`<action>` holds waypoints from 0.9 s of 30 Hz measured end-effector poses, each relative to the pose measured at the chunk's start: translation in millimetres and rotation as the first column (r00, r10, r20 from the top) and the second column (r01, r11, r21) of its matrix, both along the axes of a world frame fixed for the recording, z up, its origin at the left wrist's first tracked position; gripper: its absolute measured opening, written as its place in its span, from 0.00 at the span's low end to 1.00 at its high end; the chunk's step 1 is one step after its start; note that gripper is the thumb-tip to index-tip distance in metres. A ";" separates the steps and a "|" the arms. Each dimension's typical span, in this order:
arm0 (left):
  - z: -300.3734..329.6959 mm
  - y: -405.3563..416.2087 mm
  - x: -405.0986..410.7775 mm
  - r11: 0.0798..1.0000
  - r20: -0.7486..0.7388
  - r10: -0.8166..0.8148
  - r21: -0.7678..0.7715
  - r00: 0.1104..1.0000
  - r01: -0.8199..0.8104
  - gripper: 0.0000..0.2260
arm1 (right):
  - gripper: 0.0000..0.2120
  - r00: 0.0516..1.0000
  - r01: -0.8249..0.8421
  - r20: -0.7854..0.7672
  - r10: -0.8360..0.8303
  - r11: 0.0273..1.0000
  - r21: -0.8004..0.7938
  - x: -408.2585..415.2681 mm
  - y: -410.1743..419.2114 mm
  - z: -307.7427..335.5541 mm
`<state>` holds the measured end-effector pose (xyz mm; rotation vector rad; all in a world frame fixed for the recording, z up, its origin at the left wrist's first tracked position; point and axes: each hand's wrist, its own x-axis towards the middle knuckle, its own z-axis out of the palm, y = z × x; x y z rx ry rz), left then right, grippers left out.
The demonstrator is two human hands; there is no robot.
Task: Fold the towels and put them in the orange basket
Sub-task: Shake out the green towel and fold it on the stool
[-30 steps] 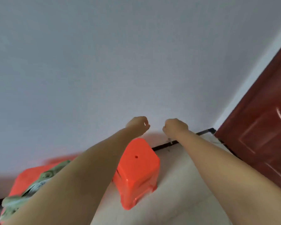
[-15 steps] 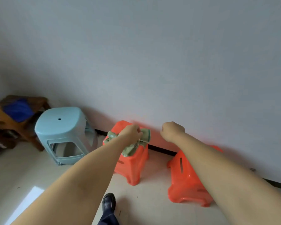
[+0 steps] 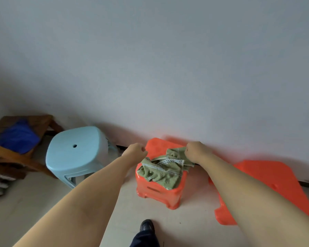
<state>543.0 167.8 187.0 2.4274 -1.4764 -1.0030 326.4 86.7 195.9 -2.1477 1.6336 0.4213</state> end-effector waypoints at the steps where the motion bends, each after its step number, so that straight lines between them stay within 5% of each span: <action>1: -7.9 -5.4 7.9 1.000 -0.013 0.015 0.004 1.000 -0.015 0.09 | 0.15 1.000 0.020 -0.004 -0.020 1.000 0.011 4.3 -2.4 -8.8; 10: -115.2 -30.4 19.3 0.975 -0.151 0.154 0.183 0.976 -0.126 0.09 | 0.15 0.992 0.122 -0.038 -0.117 0.970 0.209 9.4 -12.0 -126.3; 14: -171.6 -32.2 10.3 0.941 -0.190 0.270 0.260 0.944 -0.217 0.14 | 0.10 1.000 0.015 -0.002 -0.015 0.976 0.219 18.1 -23.9 -180.6; 19: -227.0 -47.0 7.0 0.762 -0.157 0.628 0.322 0.762 -0.562 0.28 | 0.13 0.985 -0.100 0.146 0.094 0.994 0.033 49.1 -36.1 -230.4; 22: -248.6 -66.5 7.0 0.628 -0.148 0.754 0.446 0.640 -0.637 0.35 | 0.20 0.980 -0.168 0.116 0.160 0.984 0.066 66.9 -41.3 -251.0; 27: -276.2 -63.2 2.5 0.588 -0.219 0.796 0.501 0.564 -0.635 0.16 | 0.22 0.981 -0.183 -0.038 0.192 0.967 0.175 66.9 -40.3 -267.3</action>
